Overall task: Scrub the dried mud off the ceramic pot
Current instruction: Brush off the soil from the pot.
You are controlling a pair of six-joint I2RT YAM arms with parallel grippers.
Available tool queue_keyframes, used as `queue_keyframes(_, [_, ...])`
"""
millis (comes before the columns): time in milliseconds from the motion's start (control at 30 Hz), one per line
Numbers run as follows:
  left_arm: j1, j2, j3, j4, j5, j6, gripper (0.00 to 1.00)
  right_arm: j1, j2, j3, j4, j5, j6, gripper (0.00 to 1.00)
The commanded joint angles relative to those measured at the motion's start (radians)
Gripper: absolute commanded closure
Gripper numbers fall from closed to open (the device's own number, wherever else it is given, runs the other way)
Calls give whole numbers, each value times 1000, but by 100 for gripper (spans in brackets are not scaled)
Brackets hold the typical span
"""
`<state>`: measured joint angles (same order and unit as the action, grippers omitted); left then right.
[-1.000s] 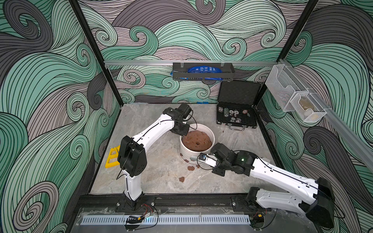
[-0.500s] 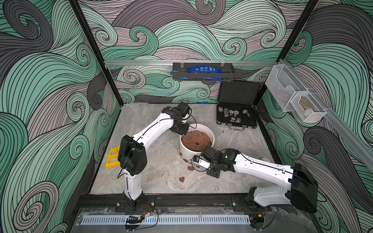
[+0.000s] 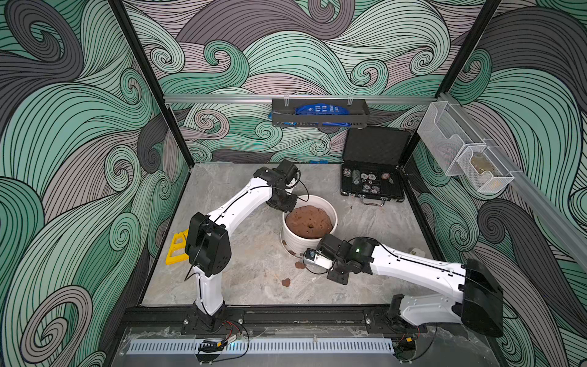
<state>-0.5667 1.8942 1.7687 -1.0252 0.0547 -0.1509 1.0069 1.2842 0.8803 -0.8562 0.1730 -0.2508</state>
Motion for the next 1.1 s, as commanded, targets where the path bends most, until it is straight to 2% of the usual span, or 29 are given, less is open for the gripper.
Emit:
queue_keyframes(0, [28, 46, 14, 55, 74, -3, 100, 20, -57, 61, -17, -60, -25, 100])
queue_keyframes(200, [39, 47, 14, 60, 88, 0, 100, 14, -64, 80, 35, 8, -39, 100])
queue_keyframes(333, [42, 52, 18, 60, 100, 1, 100, -7, 7, 103, 51, 27, -16, 100])
queue_keyframes(700, [50, 61, 34, 60, 121, 47, 100, -20, 42, -2, 40, 84, -11, 100])
queue_keyframes(800, [57, 65, 46, 61, 154, 83, 100, -12, 1, 12, 17, 60, -15, 100])
queue_keyframes(967, [65, 81, 78, 50, 193, 180, 100, -7, -108, 62, 18, -73, -59, 100])
queue_keyframes(1067, [67, 102, 120, 16, 204, 256, 100, -7, -162, 66, 28, -100, -75, 100])
